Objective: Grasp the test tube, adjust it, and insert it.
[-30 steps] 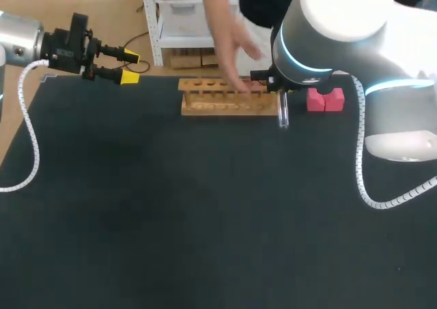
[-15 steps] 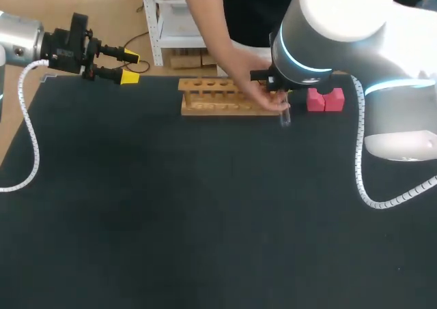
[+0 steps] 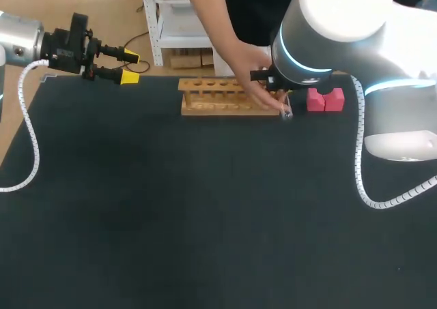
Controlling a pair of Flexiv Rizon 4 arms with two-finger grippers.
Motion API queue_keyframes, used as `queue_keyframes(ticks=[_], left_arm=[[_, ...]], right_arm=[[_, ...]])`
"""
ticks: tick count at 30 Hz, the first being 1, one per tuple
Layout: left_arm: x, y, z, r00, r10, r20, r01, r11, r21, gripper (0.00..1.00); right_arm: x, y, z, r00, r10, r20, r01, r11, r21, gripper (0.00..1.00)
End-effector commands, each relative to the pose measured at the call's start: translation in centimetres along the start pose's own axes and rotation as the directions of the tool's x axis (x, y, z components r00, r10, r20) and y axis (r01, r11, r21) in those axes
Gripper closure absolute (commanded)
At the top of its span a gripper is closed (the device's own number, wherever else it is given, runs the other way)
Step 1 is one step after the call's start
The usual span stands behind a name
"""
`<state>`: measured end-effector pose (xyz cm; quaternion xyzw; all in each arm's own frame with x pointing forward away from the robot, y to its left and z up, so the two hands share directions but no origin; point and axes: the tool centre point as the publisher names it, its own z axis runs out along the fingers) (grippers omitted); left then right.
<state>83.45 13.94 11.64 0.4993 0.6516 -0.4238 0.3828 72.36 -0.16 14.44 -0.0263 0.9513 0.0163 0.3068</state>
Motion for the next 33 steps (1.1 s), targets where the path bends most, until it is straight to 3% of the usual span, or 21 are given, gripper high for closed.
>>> queue_keyframes(ticks=[1, 13, 26, 33], left_arm=[[0.1, 0.1, 0.0, 1.000, 0.002, 0.001, -0.002, 1.000, 0.001, 0.00], [0.1, 0.1, 0.0, 1.000, 0.002, 0.001, -0.002, 1.000, 0.001, 0.00], [0.1, 0.1, 0.0, 1.000, 0.002, 0.001, -0.002, 1.000, 0.001, 0.00], [0.1, 0.1, 0.0, 1.000, 0.002, 0.001, -0.002, 1.000, 0.001, 0.00]], right_arm=[[0.1, -0.1, -0.1, 1.000, 0.001, 0.006, -0.001, 1.000, 0.000, 1.00], [0.1, -0.1, -0.1, 1.000, 0.001, 0.006, -0.001, 1.000, 0.000, 1.00], [-1.8, 1.1, 4.2, 1.000, -0.003, 0.028, 0.000, 0.996, 0.094, 1.00], [-1.8, 1.9, 5.9, 1.000, 0.008, 0.015, -0.010, 0.994, 0.110, 1.00]])
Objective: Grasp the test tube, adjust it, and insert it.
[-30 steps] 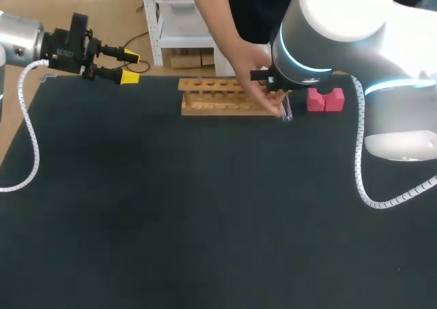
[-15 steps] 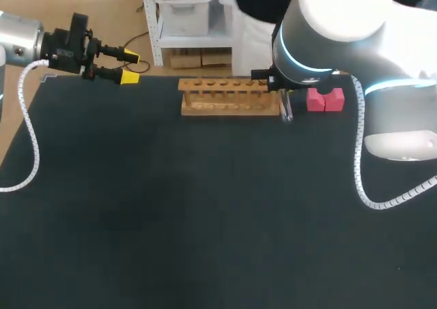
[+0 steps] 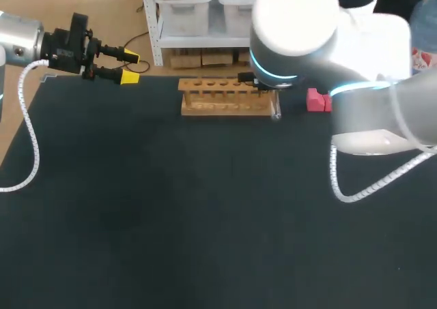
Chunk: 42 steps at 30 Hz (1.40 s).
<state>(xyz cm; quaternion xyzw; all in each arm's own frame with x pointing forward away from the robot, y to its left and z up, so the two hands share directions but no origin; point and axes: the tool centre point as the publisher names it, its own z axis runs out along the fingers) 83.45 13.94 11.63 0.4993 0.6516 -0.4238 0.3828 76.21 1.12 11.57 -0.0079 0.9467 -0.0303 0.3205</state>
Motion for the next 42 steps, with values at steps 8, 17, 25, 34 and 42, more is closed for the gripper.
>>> queue_keyframes(ticks=[8, 17, 25, 34, 42], left_arm=[[0.1, 0.1, 0.0, 1.000, 0.002, 0.001, -0.002, 1.000, 0.001, 0.00], [0.1, 0.1, 0.0, 1.000, 0.002, 0.001, -0.002, 1.000, 0.001, 0.00], [0.1, 0.1, 0.0, 1.000, 0.002, 0.001, -0.002, 1.000, 0.001, 0.00], [0.1, 0.1, 0.0, 1.000, 0.002, 0.001, -0.002, 1.000, 0.001, 0.00], [0.1, 0.1, 0.0, 1.000, 0.002, 0.001, -0.002, 1.000, 0.001, 0.00]], right_arm=[[0.0, 2.4, 2.9, 0.999, 0.017, -0.047, -0.016, 1.000, 0.020, 1.00], [0.2, 3.2, 5.0, 0.995, 0.030, -0.094, -0.028, 0.999, 0.032, 1.00], [0.6, 4.0, 6.2, 0.991, 0.054, -0.122, -0.050, 0.998, 0.033, 1.00], [0.5, 4.2, 7.0, 0.988, 0.062, -0.138, -0.058, 0.998, 0.034, 1.00], [0.6, 4.3, 7.6, 0.986, 0.054, -0.155, -0.051, 0.998, 0.027, 1.00]])
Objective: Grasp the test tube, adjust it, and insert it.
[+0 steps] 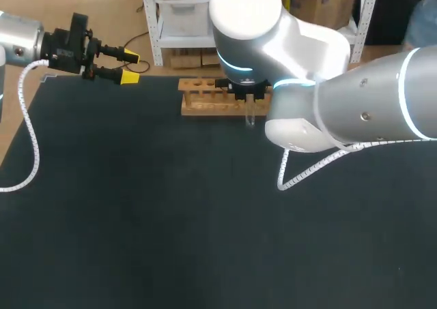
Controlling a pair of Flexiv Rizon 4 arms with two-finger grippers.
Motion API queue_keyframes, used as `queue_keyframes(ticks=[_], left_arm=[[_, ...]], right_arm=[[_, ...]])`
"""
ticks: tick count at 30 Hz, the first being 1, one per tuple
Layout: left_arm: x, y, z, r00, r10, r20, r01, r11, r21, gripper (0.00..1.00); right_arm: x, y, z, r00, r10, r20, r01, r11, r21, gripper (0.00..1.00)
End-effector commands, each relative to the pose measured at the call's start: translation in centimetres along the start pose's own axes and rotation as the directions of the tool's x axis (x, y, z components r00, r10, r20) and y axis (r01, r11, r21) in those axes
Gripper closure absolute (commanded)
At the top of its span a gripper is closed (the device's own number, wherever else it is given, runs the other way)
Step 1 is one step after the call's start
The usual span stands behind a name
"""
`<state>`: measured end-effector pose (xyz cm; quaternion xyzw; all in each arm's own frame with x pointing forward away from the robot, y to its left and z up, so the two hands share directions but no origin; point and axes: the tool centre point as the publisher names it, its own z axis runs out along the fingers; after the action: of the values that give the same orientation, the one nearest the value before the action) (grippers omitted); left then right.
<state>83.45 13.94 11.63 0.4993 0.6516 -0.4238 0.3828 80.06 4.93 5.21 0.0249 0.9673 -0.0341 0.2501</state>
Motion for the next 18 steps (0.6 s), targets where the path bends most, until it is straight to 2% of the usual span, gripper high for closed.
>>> queue_keyframes(ticks=[1, 18], left_arm=[[0.07, 0.07, 0.00, 1.000, 0.002, 0.001, -0.002, 1.000, 0.001, 0.00], [0.07, 0.07, 0.00, 1.000, 0.002, 0.001, -0.002, 1.000, 0.001, 0.00]], right_arm=[[-0.15, 0.07, 0.53, 1.000, -0.005, -0.011, 0.005, 1.000, -0.006, 1.00], [0.44, 0.36, 1.46, 0.999, -0.014, -0.053, 0.012, 0.999, -0.039, 1.00]])
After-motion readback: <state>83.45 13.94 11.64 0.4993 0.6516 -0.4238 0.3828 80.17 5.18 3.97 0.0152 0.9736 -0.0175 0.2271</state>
